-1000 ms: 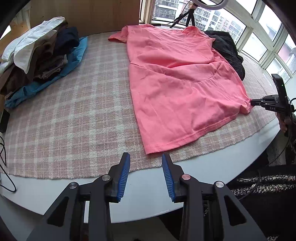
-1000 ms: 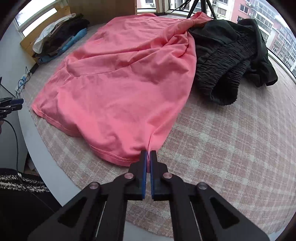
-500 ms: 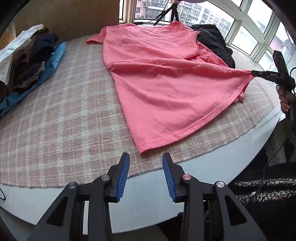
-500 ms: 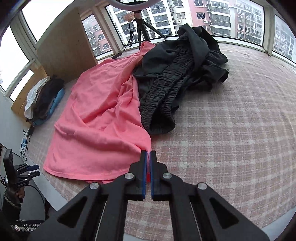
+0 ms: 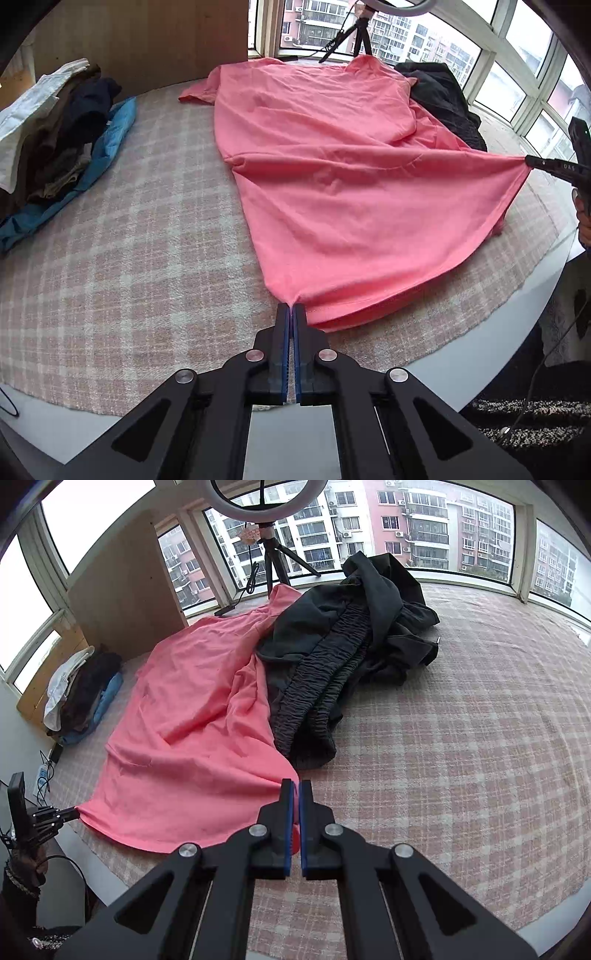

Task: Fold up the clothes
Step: 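Pinch the T-shirt hem with the left gripper and tug it straight, then grasp the T-shirt hem with both grippers and lift it up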

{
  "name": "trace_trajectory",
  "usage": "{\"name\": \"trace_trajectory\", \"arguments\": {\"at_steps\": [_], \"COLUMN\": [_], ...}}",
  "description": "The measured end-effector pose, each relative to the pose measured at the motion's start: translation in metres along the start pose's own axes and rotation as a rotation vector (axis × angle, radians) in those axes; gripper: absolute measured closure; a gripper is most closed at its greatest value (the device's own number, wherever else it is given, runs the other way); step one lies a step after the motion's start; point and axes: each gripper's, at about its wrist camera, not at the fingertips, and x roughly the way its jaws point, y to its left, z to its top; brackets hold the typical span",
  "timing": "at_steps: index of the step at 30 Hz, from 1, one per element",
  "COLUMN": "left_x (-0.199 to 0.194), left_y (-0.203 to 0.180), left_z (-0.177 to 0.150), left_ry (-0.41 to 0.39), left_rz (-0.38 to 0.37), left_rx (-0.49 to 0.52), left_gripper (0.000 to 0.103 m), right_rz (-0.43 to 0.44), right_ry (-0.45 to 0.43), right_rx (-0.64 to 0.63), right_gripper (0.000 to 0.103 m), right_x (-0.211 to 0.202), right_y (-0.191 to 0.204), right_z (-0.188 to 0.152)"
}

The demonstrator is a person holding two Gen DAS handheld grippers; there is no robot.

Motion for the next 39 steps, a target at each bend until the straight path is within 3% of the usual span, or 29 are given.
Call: {"name": "trace_trajectory", "arguments": {"at_steps": [3,6,8,12,16,21,24,30,33,36,39], "left_x": [-0.054,-0.106,-0.12,-0.076,-0.033,-0.012,-0.003,-0.013,-0.015,-0.01,-0.003], "left_y": [0.028,0.054,0.064,0.083,0.085,0.062,0.053,0.061,0.062,0.068,0.066], "left_z": [-0.001,-0.002,-0.007,-0.01,-0.018,-0.022,-0.022,-0.028,-0.033,-0.036,-0.036], "left_ry": [-0.058,-0.115,-0.115,-0.006,0.074,0.124,0.145,0.14,0.148,0.15,0.147], "left_rz": [0.028,0.061,0.132,0.189,0.152,0.072,0.052,0.046,0.057,0.021,-0.003], "left_rx": [-0.056,-0.108,-0.105,-0.106,-0.128,-0.066,-0.039,-0.043,-0.038,-0.085,-0.088], "left_gripper": [0.102,0.102,0.102,0.102,0.102,0.102,0.101,0.083,0.077,0.076,0.073], "right_rz": [0.04,0.158,0.163,0.096,0.045,0.027,-0.049,-0.065,-0.032,-0.008,0.001], "right_ry": [-0.008,-0.038,-0.022,0.086,0.163,0.116,0.192,0.186,0.237,0.275,0.298], "right_rx": [-0.006,-0.012,-0.054,-0.101,-0.08,0.104,0.107,0.051,0.002,-0.008,-0.017], "right_gripper": [0.1,0.1,0.1,0.1,0.1,0.101,0.101,0.101,0.1,0.092,0.077], "right_x": [-0.02,-0.044,-0.04,0.008,0.032,0.001,0.016,0.021,0.028,0.039,0.049], "right_y": [0.02,0.048,0.069,0.086,0.073,0.022,0.01,0.01,0.017,0.022,0.026], "right_z": [-0.002,-0.01,-0.017,-0.033,-0.049,-0.054,-0.064,-0.06,-0.061,-0.062,-0.063]}}
